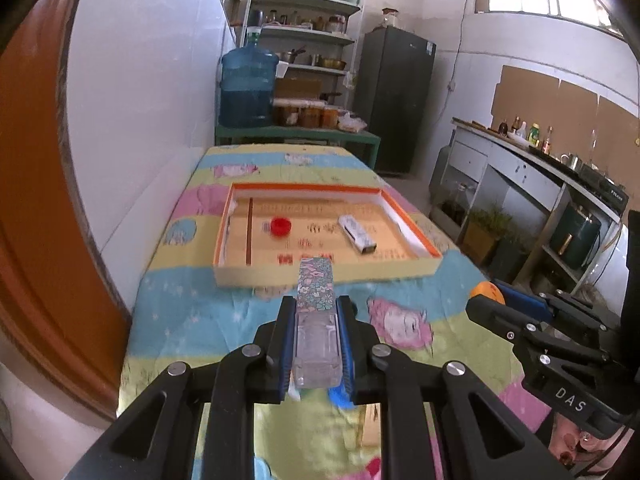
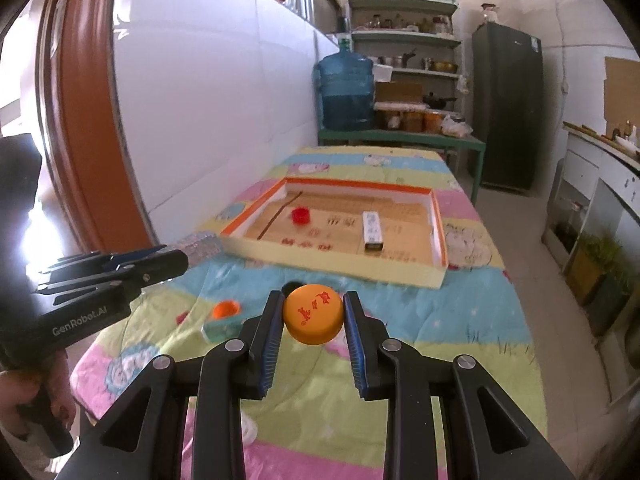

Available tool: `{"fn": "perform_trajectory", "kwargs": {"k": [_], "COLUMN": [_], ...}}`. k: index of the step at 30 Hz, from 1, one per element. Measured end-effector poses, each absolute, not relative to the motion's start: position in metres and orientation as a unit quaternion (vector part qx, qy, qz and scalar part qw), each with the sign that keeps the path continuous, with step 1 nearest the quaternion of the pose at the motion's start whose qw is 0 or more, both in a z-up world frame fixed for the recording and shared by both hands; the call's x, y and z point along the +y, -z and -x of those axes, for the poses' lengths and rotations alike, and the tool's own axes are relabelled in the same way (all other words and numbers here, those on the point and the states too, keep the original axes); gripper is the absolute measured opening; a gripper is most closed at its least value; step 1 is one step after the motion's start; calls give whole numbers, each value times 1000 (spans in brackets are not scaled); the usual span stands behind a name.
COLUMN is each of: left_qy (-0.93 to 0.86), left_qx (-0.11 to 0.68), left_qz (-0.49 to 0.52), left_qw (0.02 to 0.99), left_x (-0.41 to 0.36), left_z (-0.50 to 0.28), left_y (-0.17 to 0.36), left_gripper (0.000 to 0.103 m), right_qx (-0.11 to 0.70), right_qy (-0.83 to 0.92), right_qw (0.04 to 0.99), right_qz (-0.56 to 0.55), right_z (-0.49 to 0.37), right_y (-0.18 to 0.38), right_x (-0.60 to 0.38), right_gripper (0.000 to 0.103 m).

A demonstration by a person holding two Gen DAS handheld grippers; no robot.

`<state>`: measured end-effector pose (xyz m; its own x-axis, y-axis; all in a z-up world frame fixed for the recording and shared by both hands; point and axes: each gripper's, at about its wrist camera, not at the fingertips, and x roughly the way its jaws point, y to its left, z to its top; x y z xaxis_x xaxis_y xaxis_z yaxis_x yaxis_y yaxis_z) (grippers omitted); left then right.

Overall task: Organize rigid objects
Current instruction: 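Carry the clear bottle and orange cap into the cardboard tray with both grippers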

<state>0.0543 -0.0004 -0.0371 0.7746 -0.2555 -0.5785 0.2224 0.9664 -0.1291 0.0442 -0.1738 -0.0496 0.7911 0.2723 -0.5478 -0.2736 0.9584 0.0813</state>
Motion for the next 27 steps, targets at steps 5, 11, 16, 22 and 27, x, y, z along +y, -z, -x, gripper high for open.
{"fn": "perform_trajectory", "kwargs": {"k": [5, 11, 16, 22, 27], "left_qy": [121, 114, 108, 98, 99], "left_qx": [305, 303, 304, 301, 308], "left_qz": [28, 26, 20, 9, 8], "left_qw": [944, 946, 946, 948, 946], "left_x": [-1, 0, -2, -7, -8], "left_z": [-80, -105, -127, -149, -168], "left_y": [26, 21, 19, 16, 17], "left_gripper": [20, 20, 20, 20, 20], "right_qx": [284, 279, 273, 275, 275], "right_qy": [-143, -143, -143, -149, -150], "right_qw": [948, 950, 951, 950, 949], "right_qz": [-1, 7, 14, 19, 26], "right_z": [-63, -90, -112, -139, -159], "right_y": [42, 35, 29, 28, 28], "right_x": [-178, -180, -180, -179, -178], "right_gripper": [30, 30, 30, 30, 30]}}
